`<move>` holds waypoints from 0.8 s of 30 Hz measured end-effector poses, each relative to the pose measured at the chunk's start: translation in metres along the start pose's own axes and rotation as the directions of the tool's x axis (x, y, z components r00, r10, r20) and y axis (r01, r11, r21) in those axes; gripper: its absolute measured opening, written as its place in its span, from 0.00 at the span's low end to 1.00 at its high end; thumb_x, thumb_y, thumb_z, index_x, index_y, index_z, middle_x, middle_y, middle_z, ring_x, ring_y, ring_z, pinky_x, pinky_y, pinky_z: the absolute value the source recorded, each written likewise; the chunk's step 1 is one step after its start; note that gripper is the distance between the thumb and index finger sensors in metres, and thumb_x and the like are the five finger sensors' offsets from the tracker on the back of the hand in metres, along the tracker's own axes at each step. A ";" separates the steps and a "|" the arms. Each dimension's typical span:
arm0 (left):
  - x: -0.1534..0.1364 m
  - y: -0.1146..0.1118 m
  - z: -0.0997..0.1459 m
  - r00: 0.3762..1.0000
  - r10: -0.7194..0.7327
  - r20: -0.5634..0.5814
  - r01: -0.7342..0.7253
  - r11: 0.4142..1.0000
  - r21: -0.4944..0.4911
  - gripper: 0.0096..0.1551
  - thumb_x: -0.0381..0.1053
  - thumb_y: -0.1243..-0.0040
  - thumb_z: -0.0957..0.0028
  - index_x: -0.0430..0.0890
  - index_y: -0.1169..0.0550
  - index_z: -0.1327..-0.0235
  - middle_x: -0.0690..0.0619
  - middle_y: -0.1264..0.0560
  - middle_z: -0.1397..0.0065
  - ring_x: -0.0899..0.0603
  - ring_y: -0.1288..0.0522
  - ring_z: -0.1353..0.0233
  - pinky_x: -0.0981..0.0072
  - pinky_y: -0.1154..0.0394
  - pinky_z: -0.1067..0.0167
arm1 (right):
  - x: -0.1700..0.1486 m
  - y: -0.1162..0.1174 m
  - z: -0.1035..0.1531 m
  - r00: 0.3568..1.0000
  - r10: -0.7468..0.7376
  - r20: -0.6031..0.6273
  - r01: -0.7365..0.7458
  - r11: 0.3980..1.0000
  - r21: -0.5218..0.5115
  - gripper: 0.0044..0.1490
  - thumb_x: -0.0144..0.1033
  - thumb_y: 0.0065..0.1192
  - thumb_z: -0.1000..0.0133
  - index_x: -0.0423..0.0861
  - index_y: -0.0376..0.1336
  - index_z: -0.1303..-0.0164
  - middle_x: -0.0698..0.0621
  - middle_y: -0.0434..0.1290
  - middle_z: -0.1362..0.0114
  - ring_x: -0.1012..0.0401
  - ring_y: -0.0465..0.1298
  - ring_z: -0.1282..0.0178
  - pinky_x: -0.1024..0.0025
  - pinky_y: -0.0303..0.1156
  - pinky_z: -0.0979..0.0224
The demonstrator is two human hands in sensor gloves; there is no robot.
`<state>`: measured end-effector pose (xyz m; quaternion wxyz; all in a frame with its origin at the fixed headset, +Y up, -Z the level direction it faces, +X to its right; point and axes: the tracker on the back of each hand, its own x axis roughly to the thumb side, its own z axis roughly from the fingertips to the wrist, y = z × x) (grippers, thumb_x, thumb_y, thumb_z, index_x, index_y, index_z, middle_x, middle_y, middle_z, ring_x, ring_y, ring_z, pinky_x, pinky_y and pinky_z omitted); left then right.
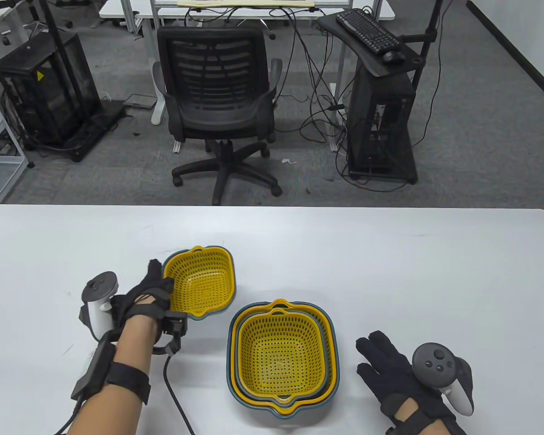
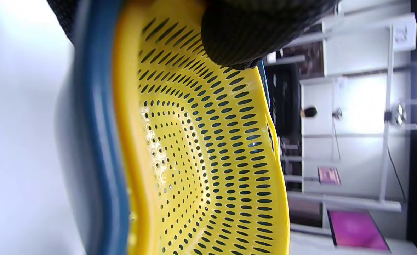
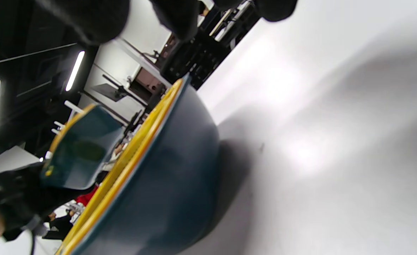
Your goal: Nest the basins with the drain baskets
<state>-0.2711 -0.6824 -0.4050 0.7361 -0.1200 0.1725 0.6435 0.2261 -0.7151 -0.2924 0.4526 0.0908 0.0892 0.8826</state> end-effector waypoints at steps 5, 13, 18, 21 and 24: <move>0.003 -0.062 0.049 0.975 -0.194 0.105 0.203 0.976 -0.077 0.38 0.46 0.39 0.44 0.59 0.42 0.22 0.49 0.34 0.20 0.38 0.28 0.24 0.48 0.25 0.35 | -0.001 -0.006 0.001 1.000 -0.013 -0.002 0.013 1.000 -0.021 0.43 0.50 0.57 0.42 0.43 0.53 0.19 0.39 0.41 0.14 0.32 0.49 0.19 0.19 0.46 0.31; -0.012 -0.111 0.091 0.794 -0.561 0.233 0.541 0.828 0.150 0.41 0.45 0.39 0.45 0.50 0.45 0.21 0.41 0.37 0.21 0.36 0.28 0.25 0.48 0.24 0.36 | 0.007 -0.009 0.007 1.000 0.006 0.025 -0.006 1.000 -0.025 0.43 0.51 0.56 0.41 0.44 0.52 0.18 0.40 0.41 0.14 0.33 0.49 0.19 0.19 0.46 0.31; -0.006 -0.136 0.105 0.640 -0.735 0.225 0.681 0.678 0.276 0.41 0.45 0.40 0.44 0.50 0.46 0.21 0.41 0.39 0.21 0.37 0.30 0.24 0.48 0.28 0.33 | 0.009 -0.007 0.007 0.999 0.006 0.037 -0.006 1.000 -0.014 0.43 0.51 0.56 0.41 0.44 0.52 0.18 0.40 0.41 0.14 0.32 0.48 0.19 0.19 0.46 0.30; -0.005 -0.150 0.102 0.595 -0.783 0.183 0.733 0.621 0.276 0.42 0.45 0.40 0.44 0.50 0.47 0.21 0.42 0.41 0.20 0.37 0.32 0.22 0.47 0.31 0.31 | 0.011 -0.006 0.008 0.999 0.005 0.043 -0.005 1.000 -0.005 0.43 0.51 0.56 0.41 0.44 0.52 0.18 0.40 0.40 0.14 0.33 0.48 0.19 0.19 0.46 0.30; -0.008 -0.161 0.092 0.566 -0.816 0.115 0.784 0.576 0.231 0.42 0.45 0.41 0.44 0.50 0.49 0.21 0.42 0.43 0.19 0.36 0.36 0.21 0.45 0.34 0.30 | 0.010 -0.005 0.008 0.999 -0.001 0.048 0.001 1.000 0.001 0.44 0.51 0.56 0.41 0.44 0.52 0.18 0.40 0.40 0.14 0.32 0.48 0.19 0.19 0.46 0.31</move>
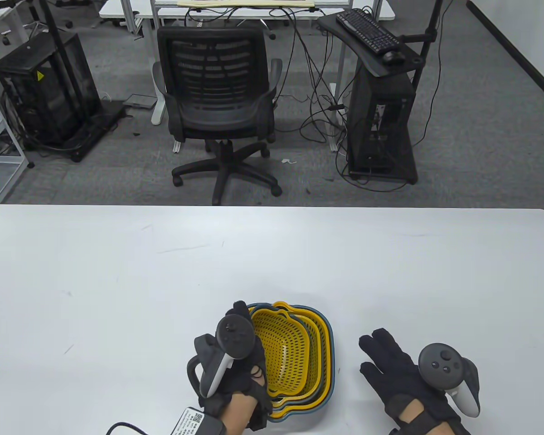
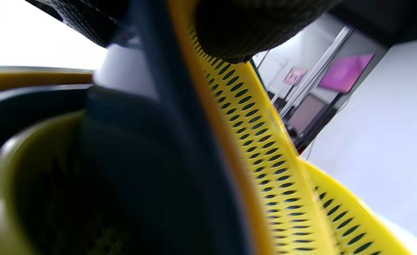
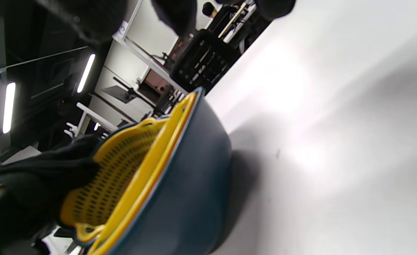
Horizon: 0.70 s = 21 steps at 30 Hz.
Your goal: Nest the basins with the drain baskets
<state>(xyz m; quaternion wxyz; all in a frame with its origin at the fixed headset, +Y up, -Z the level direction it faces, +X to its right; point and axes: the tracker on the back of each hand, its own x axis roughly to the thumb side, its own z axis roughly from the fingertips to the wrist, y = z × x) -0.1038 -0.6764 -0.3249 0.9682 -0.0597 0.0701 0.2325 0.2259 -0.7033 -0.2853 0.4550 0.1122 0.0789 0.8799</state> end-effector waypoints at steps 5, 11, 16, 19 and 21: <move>0.002 -0.016 -0.012 0.992 -0.095 -0.082 0.089 0.993 -0.075 0.43 0.46 0.44 0.43 0.50 0.53 0.21 0.43 0.49 0.18 0.35 0.43 0.19 0.43 0.40 0.28 | -0.001 -0.003 0.001 1.000 -0.015 0.001 0.015 1.000 -0.009 0.43 0.51 0.56 0.41 0.44 0.52 0.18 0.40 0.40 0.14 0.32 0.48 0.19 0.19 0.46 0.31; 0.007 -0.033 -0.019 0.968 -0.212 -0.131 0.178 0.957 -0.229 0.45 0.47 0.47 0.42 0.50 0.60 0.23 0.42 0.66 0.20 0.31 0.60 0.19 0.38 0.53 0.28 | -0.002 -0.003 0.001 1.000 -0.030 -0.001 0.030 1.000 -0.008 0.43 0.51 0.56 0.41 0.44 0.52 0.18 0.39 0.40 0.14 0.32 0.48 0.19 0.19 0.46 0.31; 0.005 -0.034 -0.020 0.983 -0.142 -0.115 0.103 0.950 -0.296 0.47 0.54 0.47 0.42 0.51 0.60 0.23 0.46 0.70 0.21 0.31 0.69 0.21 0.37 0.61 0.30 | -0.003 -0.001 -0.001 0.999 -0.031 -0.007 0.031 0.999 0.009 0.43 0.51 0.56 0.41 0.43 0.52 0.18 0.39 0.41 0.14 0.32 0.49 0.19 0.19 0.46 0.31; -0.003 -0.018 -0.015 0.994 0.034 -0.100 -0.061 0.960 -0.272 0.48 0.58 0.47 0.42 0.52 0.60 0.22 0.47 0.69 0.20 0.32 0.70 0.21 0.38 0.61 0.30 | -0.005 -0.001 -0.001 0.999 -0.038 -0.013 0.038 0.999 0.008 0.43 0.51 0.56 0.41 0.43 0.52 0.19 0.39 0.41 0.14 0.32 0.48 0.19 0.19 0.46 0.31; -0.013 0.000 -0.011 0.994 0.081 -0.079 -0.097 0.971 -0.218 0.48 0.59 0.47 0.43 0.53 0.59 0.21 0.47 0.69 0.19 0.32 0.71 0.21 0.38 0.63 0.30 | -0.007 -0.002 -0.001 0.999 -0.042 -0.025 0.042 0.999 0.001 0.43 0.50 0.57 0.42 0.43 0.53 0.19 0.39 0.42 0.14 0.32 0.48 0.19 0.19 0.46 0.31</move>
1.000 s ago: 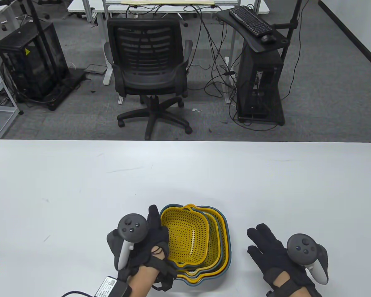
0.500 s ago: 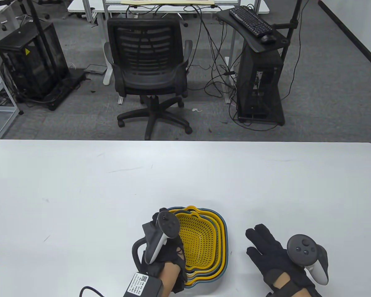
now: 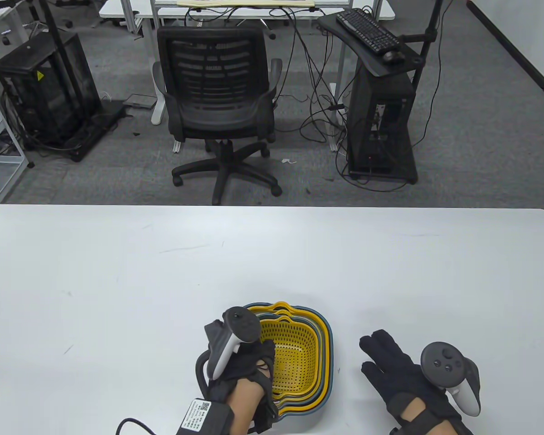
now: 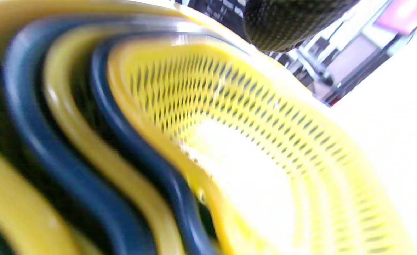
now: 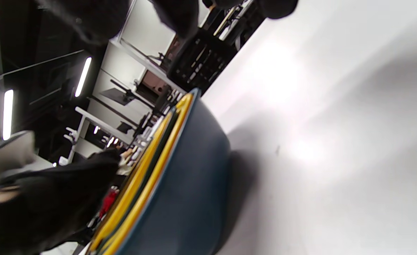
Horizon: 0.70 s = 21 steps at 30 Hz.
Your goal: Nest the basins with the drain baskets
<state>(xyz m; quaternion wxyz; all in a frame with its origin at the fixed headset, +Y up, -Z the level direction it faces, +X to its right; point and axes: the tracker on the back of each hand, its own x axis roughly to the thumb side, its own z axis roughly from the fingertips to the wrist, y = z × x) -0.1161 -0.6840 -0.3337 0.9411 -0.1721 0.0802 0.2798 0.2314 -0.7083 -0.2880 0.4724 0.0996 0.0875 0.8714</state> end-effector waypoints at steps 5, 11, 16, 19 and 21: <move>-0.051 0.041 0.004 0.983 0.161 0.091 -0.170 0.981 0.094 0.47 0.59 0.46 0.43 0.56 0.57 0.20 0.51 0.68 0.18 0.31 0.71 0.20 0.36 0.64 0.29 | -0.013 -0.002 -0.003 0.996 0.018 -0.084 -0.019 1.000 -0.014 0.43 0.50 0.57 0.42 0.42 0.54 0.20 0.38 0.46 0.14 0.31 0.50 0.20 0.19 0.46 0.31; -0.133 0.042 -0.020 0.918 0.143 0.370 -0.135 0.990 -0.049 0.40 0.58 0.44 0.44 0.74 0.51 0.24 0.63 0.67 0.17 0.37 0.74 0.19 0.34 0.70 0.29 | -0.044 0.005 -0.015 0.928 0.190 -0.321 -0.180 0.982 0.061 0.43 0.47 0.58 0.41 0.49 0.46 0.18 0.42 0.38 0.13 0.31 0.39 0.18 0.19 0.41 0.31; -0.178 0.032 -0.029 0.964 -0.028 0.265 0.039 0.999 -0.038 0.41 0.60 0.45 0.45 0.74 0.52 0.25 0.65 0.70 0.18 0.38 0.76 0.19 0.33 0.73 0.30 | -0.080 0.010 -0.029 0.828 0.291 -0.479 -0.278 0.955 0.101 0.46 0.48 0.57 0.41 0.59 0.36 0.21 0.49 0.27 0.15 0.38 0.26 0.20 0.23 0.30 0.31; -0.193 0.019 -0.037 0.981 -0.039 0.193 0.058 0.994 -0.093 0.42 0.61 0.45 0.45 0.72 0.53 0.24 0.63 0.69 0.18 0.38 0.76 0.19 0.33 0.73 0.30 | -0.094 0.020 -0.032 0.792 0.324 -0.518 -0.278 0.946 0.167 0.49 0.54 0.55 0.41 0.58 0.33 0.21 0.53 0.21 0.18 0.45 0.18 0.23 0.30 0.21 0.35; -0.197 0.010 -0.044 0.987 -0.091 0.131 0.112 0.980 -0.166 0.43 0.63 0.46 0.46 0.71 0.54 0.24 0.63 0.69 0.18 0.38 0.76 0.20 0.33 0.73 0.30 | -0.094 0.026 -0.033 0.771 0.378 -0.512 -0.315 0.926 0.209 0.50 0.56 0.50 0.41 0.59 0.26 0.23 0.53 0.15 0.21 0.46 0.13 0.26 0.29 0.17 0.37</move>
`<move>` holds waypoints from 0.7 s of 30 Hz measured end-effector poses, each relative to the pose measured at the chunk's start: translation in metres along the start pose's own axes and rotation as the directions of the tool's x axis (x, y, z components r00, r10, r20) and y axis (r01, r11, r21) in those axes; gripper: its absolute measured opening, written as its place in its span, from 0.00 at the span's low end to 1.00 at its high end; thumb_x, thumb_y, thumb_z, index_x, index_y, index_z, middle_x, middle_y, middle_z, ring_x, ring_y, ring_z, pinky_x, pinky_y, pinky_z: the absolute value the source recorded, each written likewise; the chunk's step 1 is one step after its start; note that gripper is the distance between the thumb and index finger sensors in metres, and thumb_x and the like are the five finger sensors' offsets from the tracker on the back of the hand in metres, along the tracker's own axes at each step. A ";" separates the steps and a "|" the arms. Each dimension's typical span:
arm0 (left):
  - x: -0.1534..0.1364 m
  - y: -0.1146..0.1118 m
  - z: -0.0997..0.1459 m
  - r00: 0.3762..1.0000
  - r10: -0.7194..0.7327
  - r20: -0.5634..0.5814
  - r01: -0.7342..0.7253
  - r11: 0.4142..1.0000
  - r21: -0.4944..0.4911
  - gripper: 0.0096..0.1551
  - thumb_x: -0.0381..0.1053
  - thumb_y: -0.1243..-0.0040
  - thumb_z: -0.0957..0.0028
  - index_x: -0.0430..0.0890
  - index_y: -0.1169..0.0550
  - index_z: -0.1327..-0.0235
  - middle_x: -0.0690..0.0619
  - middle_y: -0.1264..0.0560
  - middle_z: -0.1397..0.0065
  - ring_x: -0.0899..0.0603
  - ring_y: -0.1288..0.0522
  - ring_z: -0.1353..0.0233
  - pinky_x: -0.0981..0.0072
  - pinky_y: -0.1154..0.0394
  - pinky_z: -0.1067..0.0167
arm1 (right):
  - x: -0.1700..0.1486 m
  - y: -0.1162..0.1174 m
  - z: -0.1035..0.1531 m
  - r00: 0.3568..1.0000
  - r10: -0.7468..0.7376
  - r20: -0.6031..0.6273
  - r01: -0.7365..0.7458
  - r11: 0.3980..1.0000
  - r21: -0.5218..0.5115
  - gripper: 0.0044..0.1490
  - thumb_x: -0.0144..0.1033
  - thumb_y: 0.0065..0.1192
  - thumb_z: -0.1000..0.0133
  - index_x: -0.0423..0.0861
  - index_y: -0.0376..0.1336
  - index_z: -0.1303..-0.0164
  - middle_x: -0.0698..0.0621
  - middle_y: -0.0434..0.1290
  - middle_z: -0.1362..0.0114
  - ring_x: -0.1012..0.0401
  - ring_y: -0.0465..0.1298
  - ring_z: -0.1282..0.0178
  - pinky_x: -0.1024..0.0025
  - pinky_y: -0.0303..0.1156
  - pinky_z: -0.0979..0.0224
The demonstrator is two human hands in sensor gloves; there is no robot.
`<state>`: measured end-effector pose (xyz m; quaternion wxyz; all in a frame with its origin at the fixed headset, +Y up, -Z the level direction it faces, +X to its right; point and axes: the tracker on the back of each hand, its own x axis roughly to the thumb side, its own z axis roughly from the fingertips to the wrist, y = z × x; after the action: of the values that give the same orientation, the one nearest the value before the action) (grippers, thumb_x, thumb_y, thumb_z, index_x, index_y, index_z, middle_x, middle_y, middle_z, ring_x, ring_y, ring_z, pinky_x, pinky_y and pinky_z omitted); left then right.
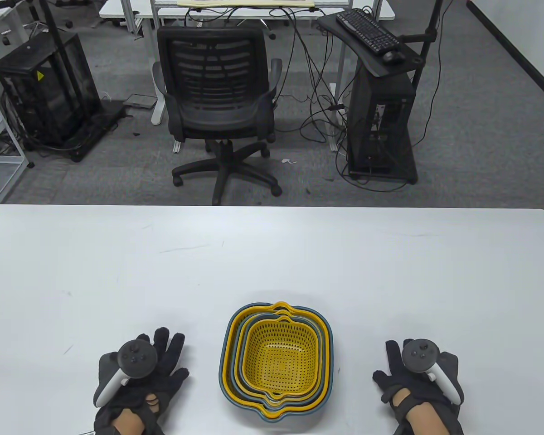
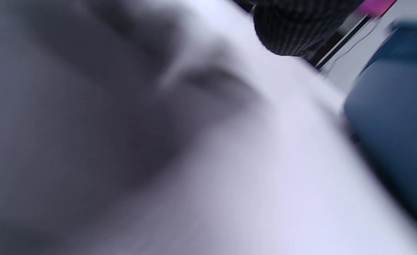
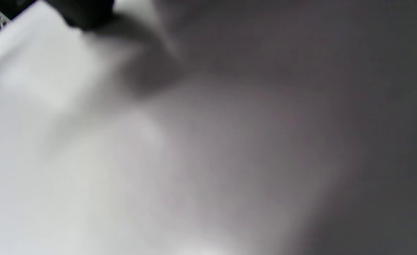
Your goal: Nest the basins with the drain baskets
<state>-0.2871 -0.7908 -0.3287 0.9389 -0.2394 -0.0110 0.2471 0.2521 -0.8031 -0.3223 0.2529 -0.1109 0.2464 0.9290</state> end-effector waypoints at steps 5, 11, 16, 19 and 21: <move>0.004 -0.013 -0.010 0.992 -0.088 -0.095 0.076 0.990 -0.121 0.48 0.68 0.53 0.49 0.71 0.66 0.29 0.66 0.78 0.23 0.42 0.86 0.24 0.36 0.82 0.34 | -0.002 0.003 -0.002 0.999 -0.036 0.020 0.035 0.999 0.028 0.51 0.57 0.47 0.40 0.58 0.23 0.24 0.52 0.12 0.22 0.45 0.10 0.28 0.29 0.14 0.40; 0.001 -0.013 -0.012 0.995 -0.026 -0.094 0.012 0.990 -0.142 0.48 0.67 0.52 0.48 0.71 0.66 0.29 0.68 0.79 0.24 0.45 0.87 0.26 0.39 0.85 0.36 | -0.002 0.003 -0.002 0.999 -0.029 0.021 0.029 0.999 0.026 0.51 0.57 0.46 0.40 0.58 0.23 0.24 0.52 0.12 0.22 0.45 0.10 0.28 0.29 0.13 0.40; 0.000 -0.012 -0.013 0.995 0.010 -0.101 -0.026 0.987 -0.157 0.47 0.67 0.51 0.47 0.72 0.66 0.29 0.69 0.79 0.24 0.46 0.88 0.26 0.40 0.86 0.37 | -0.001 0.003 -0.001 1.000 -0.022 0.016 0.022 0.999 0.024 0.51 0.58 0.45 0.40 0.59 0.22 0.24 0.52 0.12 0.22 0.45 0.10 0.27 0.29 0.13 0.39; 0.000 -0.011 -0.013 0.994 0.021 -0.106 -0.037 0.987 -0.154 0.47 0.66 0.51 0.46 0.72 0.66 0.29 0.69 0.79 0.24 0.47 0.88 0.26 0.41 0.86 0.37 | -0.001 0.003 -0.001 1.000 -0.023 0.018 0.023 0.999 0.026 0.51 0.58 0.45 0.40 0.58 0.22 0.24 0.52 0.12 0.22 0.45 0.10 0.28 0.29 0.13 0.39; 0.000 -0.011 -0.012 0.993 0.027 -0.112 -0.044 0.987 -0.152 0.47 0.66 0.51 0.46 0.72 0.65 0.29 0.70 0.78 0.24 0.47 0.88 0.26 0.41 0.86 0.37 | -0.001 0.003 -0.001 1.000 -0.025 0.019 0.024 0.999 0.027 0.51 0.58 0.45 0.40 0.58 0.22 0.24 0.52 0.11 0.22 0.45 0.10 0.28 0.29 0.13 0.39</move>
<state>-0.2805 -0.8050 -0.3346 0.9121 -0.3248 0.0254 0.2490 0.2515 -0.8069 -0.3215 0.2681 -0.1015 0.2551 0.9234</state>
